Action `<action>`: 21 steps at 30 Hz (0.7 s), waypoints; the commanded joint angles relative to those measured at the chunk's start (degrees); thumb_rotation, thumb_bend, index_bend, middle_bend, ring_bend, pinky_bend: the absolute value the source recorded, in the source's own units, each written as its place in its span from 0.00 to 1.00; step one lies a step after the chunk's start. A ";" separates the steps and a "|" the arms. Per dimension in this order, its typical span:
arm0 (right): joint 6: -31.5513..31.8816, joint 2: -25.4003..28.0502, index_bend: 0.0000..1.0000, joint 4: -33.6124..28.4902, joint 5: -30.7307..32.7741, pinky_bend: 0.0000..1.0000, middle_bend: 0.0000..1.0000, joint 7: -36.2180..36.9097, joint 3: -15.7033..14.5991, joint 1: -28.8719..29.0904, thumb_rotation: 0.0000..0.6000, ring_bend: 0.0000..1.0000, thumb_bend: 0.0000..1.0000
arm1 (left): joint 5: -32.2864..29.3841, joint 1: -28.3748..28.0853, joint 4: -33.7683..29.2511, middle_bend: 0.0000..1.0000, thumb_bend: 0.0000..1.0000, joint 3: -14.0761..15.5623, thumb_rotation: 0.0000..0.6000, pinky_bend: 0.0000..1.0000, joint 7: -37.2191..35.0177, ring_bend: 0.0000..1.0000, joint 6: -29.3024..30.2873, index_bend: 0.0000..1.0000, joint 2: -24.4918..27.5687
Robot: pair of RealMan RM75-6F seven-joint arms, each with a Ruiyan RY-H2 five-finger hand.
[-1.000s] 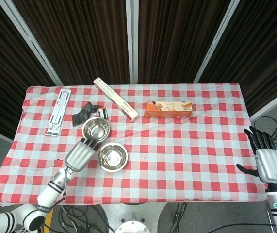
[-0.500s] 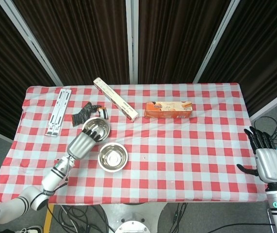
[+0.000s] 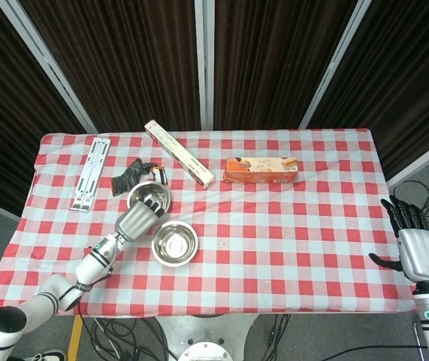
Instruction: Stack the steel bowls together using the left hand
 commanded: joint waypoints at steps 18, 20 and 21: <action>-0.58 -0.43 0.00 0.91 0.27 0.00 0.00 0.31 -0.16 0.10 1.00 0.00 0.03 | -2.46 -0.47 5.12 0.73 0.38 0.85 1.00 0.80 -7.04 0.70 -1.30 0.66 -2.74; -0.62 -0.45 0.00 0.91 0.29 0.00 0.00 0.32 -0.15 0.12 1.00 0.00 0.03 | -2.55 -0.53 5.21 0.74 0.39 0.89 1.00 0.81 -7.08 0.71 -1.22 0.67 -2.76; -0.65 -0.46 0.00 0.91 0.31 0.00 0.00 0.29 -0.14 0.14 1.00 0.00 0.03 | -2.54 -0.55 5.23 0.74 0.39 0.96 1.00 0.82 -7.06 0.72 -1.14 0.67 -2.72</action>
